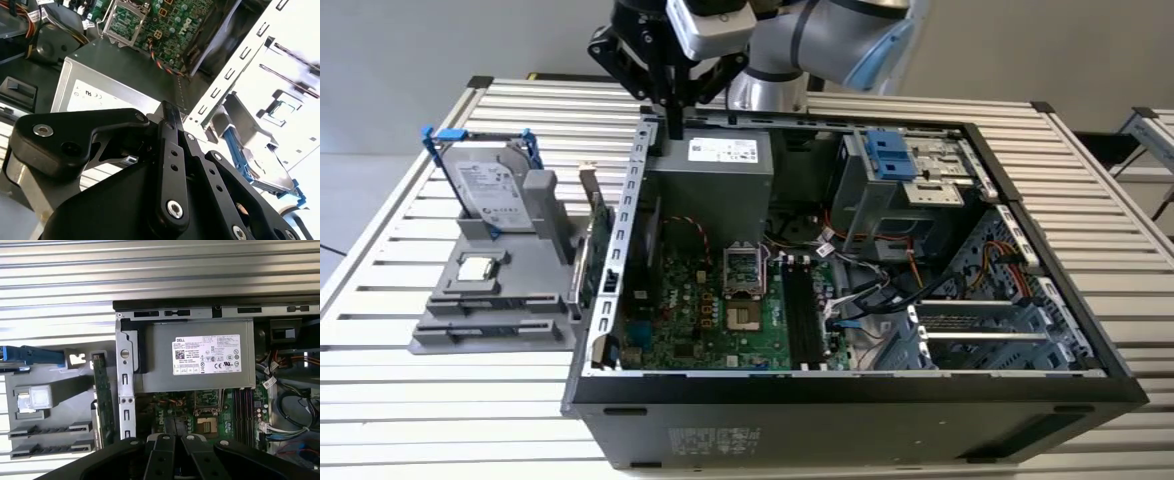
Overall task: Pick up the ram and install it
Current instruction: 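Reach for the ram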
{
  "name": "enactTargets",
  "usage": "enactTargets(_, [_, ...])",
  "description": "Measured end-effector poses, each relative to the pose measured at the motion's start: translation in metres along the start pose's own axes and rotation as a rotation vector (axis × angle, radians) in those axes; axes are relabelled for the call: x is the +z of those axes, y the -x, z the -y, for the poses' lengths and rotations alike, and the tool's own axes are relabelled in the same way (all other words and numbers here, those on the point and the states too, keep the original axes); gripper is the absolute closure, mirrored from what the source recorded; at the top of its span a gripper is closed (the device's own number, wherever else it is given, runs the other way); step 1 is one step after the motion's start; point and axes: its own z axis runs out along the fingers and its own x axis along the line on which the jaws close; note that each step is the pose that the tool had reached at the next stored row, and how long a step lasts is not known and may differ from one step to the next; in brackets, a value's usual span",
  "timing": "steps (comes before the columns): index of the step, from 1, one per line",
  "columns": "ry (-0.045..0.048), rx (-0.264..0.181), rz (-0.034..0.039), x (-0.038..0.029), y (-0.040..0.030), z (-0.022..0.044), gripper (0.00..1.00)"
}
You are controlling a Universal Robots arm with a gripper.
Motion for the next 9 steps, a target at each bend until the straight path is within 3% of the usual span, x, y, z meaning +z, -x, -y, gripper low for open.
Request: enactTargets(9, [0.0001,0.000,0.0001,-0.0001,-0.0081,0.0006,1.00])
